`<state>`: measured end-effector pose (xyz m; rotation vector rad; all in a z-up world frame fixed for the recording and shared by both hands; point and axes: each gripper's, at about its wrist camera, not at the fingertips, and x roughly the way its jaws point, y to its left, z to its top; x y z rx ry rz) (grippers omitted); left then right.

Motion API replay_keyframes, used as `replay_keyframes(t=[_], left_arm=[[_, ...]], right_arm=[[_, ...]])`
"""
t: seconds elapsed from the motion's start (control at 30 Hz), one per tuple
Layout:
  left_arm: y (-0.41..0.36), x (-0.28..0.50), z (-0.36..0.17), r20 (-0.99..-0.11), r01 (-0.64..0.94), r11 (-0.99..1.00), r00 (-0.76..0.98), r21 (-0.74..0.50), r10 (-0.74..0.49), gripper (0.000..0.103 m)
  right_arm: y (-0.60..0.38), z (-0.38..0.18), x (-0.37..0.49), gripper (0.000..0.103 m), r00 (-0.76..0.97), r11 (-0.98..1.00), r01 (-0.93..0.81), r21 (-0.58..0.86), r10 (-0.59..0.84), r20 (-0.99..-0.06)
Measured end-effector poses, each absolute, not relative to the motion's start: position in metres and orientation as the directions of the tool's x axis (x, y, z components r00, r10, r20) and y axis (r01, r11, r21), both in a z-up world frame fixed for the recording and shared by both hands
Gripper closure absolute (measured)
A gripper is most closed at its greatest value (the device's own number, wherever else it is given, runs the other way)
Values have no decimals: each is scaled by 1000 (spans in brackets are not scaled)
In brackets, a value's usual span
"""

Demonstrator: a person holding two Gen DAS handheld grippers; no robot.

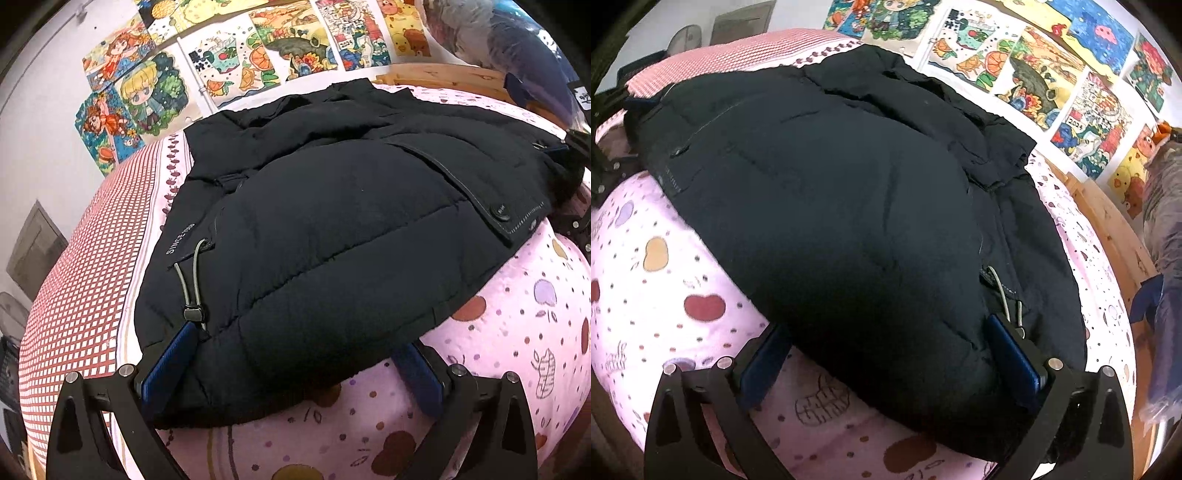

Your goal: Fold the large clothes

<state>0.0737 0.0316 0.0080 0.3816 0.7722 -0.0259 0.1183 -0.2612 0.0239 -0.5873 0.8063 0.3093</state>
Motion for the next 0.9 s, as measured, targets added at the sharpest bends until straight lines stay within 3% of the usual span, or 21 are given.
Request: replay_keyframes(t=[0.17,0.23,0.37,0.53,0.73,0.9], left_arm=[[33,73,12,-679,160,940,728,303,95,0],[33,72,12,-671,164,936,735,313,96,0],[29,69,11,-644,153,919,755,363,129,0],[29,73,16,-619,135,918,774,372,137,0],[38,90,33,-607,116,926,783,358,137,8],[38,96,49,-578,117,927,807,355,119,18]], right_arm=[[-263,26,122,6,669,821,-451,-350,52,-741],[-260,26,121,21,678,810,-457,-367,50,-733],[-257,29,118,34,698,784,-463,-414,36,-715],[-263,35,119,60,704,780,-449,-435,9,-711],[-265,52,134,75,702,831,-411,-374,27,-712],[-266,72,144,79,747,854,-381,-354,59,-663]])
